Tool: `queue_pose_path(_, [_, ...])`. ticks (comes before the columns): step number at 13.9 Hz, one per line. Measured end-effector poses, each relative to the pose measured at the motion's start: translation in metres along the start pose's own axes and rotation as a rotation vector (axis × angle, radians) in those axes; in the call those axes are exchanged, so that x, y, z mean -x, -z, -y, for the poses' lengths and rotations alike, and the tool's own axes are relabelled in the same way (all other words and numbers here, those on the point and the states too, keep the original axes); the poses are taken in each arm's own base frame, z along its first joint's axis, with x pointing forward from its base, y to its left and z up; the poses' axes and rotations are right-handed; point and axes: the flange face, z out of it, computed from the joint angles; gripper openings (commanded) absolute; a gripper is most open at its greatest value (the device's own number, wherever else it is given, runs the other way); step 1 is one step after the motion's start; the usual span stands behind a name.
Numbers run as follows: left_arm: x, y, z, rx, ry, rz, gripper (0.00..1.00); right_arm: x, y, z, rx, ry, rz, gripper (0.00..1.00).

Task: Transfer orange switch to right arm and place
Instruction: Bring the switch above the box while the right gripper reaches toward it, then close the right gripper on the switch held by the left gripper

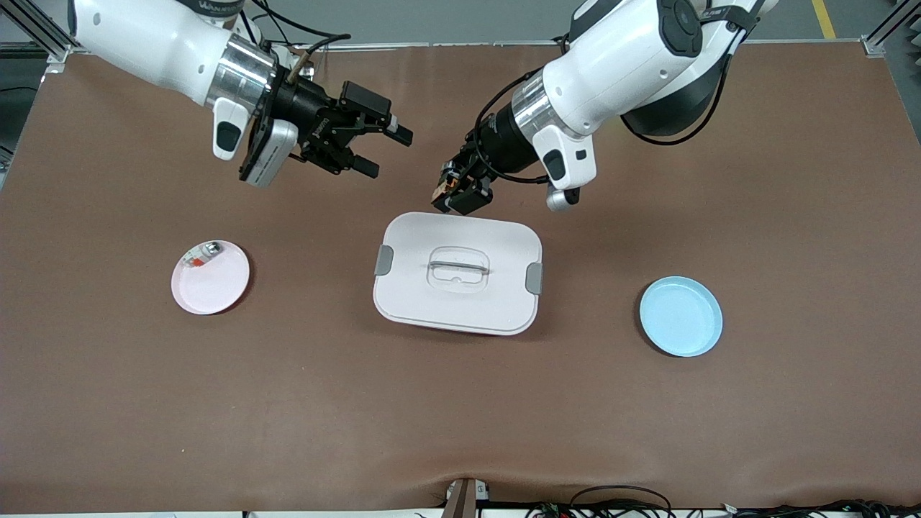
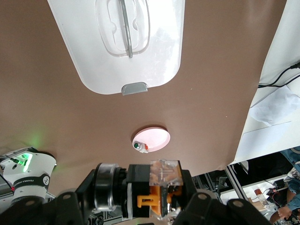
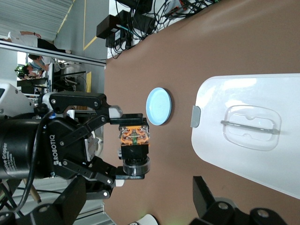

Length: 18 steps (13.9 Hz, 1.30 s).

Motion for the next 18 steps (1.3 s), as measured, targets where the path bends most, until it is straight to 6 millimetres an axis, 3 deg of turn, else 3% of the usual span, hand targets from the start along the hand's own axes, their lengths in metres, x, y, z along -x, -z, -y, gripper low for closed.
queue_pose_path(8, [0.001,0.001,-0.001,0.002,-0.001,0.001,0.45,0.015,-0.045,0.011,-0.005,-0.068,-0.026,1.00])
queue_pose_path(18, [0.001,0.001,-0.001,0.004,-0.001,0.002,0.45,-0.008,-0.076,0.010,-0.007,-0.075,-0.048,1.00])
